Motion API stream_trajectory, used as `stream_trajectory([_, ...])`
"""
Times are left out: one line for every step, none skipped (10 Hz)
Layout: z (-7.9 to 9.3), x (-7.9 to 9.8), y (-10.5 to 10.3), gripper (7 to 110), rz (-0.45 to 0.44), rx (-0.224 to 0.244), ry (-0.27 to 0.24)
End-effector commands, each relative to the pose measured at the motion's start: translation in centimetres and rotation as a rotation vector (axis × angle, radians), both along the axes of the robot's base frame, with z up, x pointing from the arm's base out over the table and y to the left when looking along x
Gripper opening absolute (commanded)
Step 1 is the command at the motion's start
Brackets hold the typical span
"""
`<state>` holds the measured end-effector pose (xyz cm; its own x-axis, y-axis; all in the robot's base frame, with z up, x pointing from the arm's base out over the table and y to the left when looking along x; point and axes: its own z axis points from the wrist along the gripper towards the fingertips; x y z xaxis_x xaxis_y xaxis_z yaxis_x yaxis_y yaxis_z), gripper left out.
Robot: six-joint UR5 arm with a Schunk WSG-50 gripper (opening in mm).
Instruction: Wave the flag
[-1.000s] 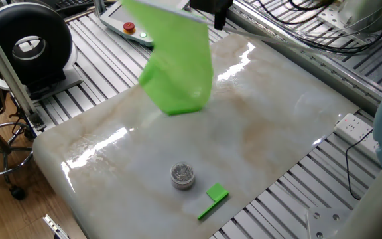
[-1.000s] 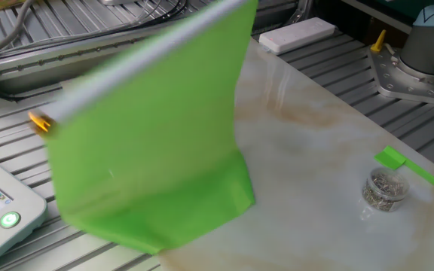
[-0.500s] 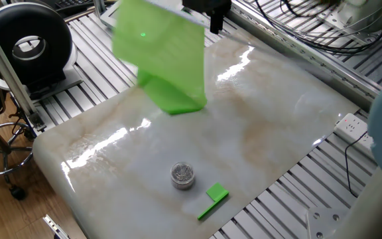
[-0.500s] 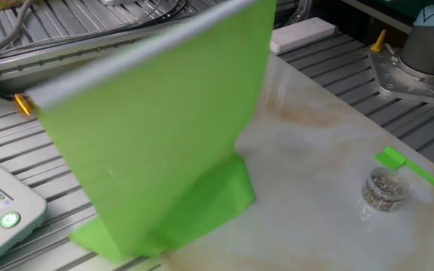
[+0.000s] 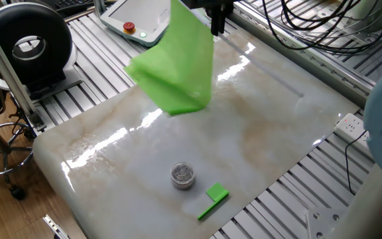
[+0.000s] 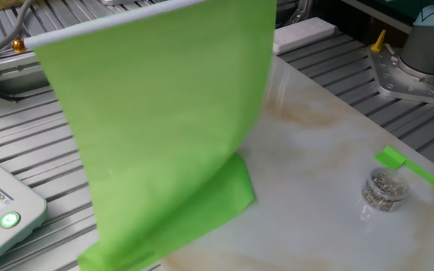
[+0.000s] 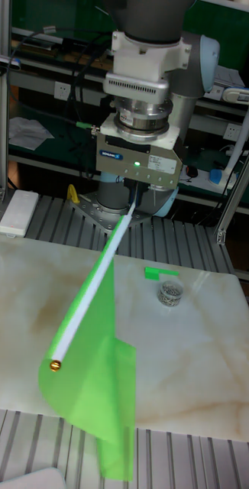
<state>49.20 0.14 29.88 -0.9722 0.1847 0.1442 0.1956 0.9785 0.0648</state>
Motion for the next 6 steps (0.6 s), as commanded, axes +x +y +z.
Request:
stream_trajectory([0.0, 1.6, -4.4, 7, 0.562, -0.115, -0.08])
stream_trajectory([0.0, 2.2, -4.6, 7, 0.653, -0.13, -0.094])
stream_trajectory([0.0, 2.2, -3.7, 7, 0.64, -0.103, -0.104])
stream_trajectory([0.0, 2.1, -3.1, 7, 0.609, -0.081, -0.109])
stream_trajectory([-0.1, 1.9, -2.7, 7, 0.582, -0.069, -0.104])
stream_trajectory([-0.1, 1.7, -1.9, 7, 0.503, -0.044, -0.101])
